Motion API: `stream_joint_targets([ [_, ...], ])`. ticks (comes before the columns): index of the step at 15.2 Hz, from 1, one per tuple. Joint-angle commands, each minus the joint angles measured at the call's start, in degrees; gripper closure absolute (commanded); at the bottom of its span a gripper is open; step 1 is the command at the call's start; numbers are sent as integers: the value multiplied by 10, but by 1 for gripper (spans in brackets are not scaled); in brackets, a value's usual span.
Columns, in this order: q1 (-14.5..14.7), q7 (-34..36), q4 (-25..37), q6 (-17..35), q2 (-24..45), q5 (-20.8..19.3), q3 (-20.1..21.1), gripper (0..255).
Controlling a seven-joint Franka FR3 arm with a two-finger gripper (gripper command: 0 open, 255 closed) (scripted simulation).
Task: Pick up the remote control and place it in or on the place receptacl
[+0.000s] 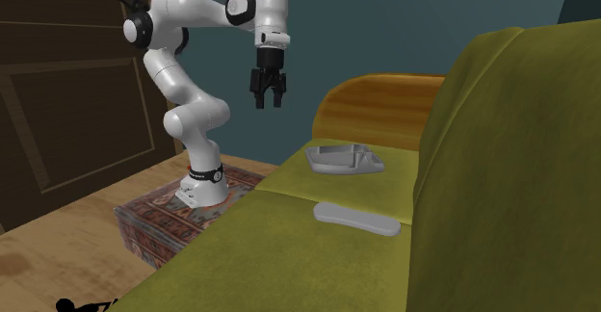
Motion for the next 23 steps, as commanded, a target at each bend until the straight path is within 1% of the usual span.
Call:
stream_joint_targets([
  [1,0,0,0,0,0,0,0,0],
  [6,-9,-8,12,87,98,-2,-19,0],
  [12,-15,-22,54,174,227,2,-39,0],
  [18,-19,-41,123,239,361,17,-55,0],
  [23,-24,-61,201,273,474,38,-63,0],
])
